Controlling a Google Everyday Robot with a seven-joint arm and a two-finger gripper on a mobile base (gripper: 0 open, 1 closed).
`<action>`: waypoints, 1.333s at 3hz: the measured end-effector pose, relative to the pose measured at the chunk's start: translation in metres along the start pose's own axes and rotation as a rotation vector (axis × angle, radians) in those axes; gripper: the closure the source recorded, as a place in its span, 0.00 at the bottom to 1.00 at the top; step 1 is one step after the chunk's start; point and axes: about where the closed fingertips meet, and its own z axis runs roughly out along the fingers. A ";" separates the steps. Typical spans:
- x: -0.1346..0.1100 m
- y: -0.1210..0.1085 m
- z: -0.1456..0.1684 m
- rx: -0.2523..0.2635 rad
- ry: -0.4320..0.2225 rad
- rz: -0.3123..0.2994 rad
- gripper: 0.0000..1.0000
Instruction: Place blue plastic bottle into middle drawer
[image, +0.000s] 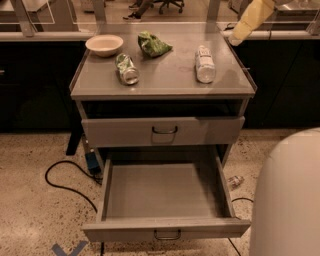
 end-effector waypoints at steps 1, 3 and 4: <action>-0.035 0.003 0.050 -0.064 -0.064 -0.065 0.00; -0.043 0.020 0.076 -0.170 -0.164 -0.087 0.00; -0.062 0.038 0.136 -0.279 -0.217 -0.009 0.00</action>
Offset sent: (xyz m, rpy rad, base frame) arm 0.0285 0.0322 -0.0199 0.0281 0.0068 0.0883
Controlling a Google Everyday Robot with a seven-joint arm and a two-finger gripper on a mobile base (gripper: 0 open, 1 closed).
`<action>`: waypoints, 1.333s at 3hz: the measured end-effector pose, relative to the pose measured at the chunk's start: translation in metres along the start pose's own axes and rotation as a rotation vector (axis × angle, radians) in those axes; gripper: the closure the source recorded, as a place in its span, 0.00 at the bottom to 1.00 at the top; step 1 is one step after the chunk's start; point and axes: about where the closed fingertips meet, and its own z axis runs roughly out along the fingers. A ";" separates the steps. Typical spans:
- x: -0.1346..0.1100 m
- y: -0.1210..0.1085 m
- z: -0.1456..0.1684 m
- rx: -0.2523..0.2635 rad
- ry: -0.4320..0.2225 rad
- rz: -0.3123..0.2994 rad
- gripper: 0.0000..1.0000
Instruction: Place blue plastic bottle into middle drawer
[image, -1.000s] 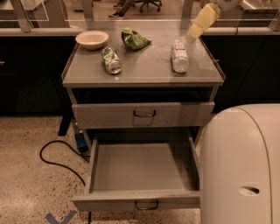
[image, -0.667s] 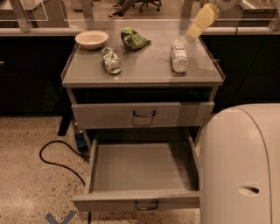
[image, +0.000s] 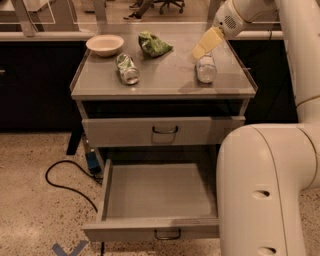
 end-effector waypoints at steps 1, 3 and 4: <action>0.000 0.000 0.000 0.000 0.000 0.000 0.00; 0.001 0.001 0.021 -0.014 0.033 0.039 0.00; 0.001 -0.005 0.025 0.010 0.040 0.088 0.00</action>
Offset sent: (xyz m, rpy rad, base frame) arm 0.0318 0.0097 -0.0145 -0.0301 0.1178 -0.0515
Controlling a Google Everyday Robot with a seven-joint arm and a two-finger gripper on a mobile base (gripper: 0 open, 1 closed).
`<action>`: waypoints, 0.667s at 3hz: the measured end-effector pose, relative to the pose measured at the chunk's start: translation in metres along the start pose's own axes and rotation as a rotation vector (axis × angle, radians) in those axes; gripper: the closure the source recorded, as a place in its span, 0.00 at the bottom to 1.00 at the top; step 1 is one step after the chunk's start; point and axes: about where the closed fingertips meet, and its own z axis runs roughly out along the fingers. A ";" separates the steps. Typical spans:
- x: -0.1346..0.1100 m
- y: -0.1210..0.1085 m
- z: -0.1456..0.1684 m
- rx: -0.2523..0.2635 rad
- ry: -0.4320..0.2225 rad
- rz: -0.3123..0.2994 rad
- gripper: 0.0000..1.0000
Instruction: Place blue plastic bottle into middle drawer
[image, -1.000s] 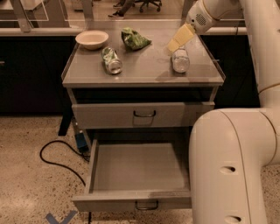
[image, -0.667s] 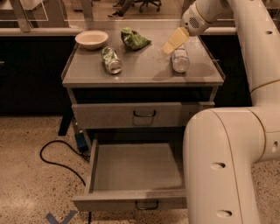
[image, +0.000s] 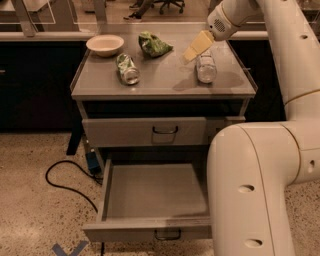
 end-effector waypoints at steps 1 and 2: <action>0.012 -0.037 -0.012 0.111 -0.051 0.167 0.00; -0.004 -0.048 -0.009 0.146 -0.115 0.246 0.00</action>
Offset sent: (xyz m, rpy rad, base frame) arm 0.0141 -0.0284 0.0021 0.0414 -0.0112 -0.1468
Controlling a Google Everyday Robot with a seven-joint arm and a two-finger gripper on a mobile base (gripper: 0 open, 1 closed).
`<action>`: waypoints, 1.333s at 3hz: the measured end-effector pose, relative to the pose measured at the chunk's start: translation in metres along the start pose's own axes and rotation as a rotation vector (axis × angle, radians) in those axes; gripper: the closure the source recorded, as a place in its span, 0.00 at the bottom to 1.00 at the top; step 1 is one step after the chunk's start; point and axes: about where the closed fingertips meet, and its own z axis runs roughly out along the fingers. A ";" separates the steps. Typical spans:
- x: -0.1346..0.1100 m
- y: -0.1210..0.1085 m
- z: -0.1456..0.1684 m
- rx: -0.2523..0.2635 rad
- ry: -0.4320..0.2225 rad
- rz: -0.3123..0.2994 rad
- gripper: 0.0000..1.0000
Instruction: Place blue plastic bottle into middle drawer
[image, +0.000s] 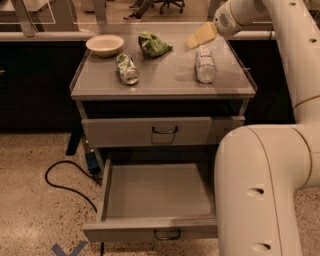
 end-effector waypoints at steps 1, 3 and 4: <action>0.000 0.000 0.000 0.000 0.000 0.000 0.00; -0.002 -0.012 0.006 0.044 -0.014 0.168 0.00; -0.002 -0.012 0.006 0.044 -0.014 0.168 0.00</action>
Offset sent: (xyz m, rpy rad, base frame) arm 0.0304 -0.0737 -0.0200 0.2565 0.0813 -0.8349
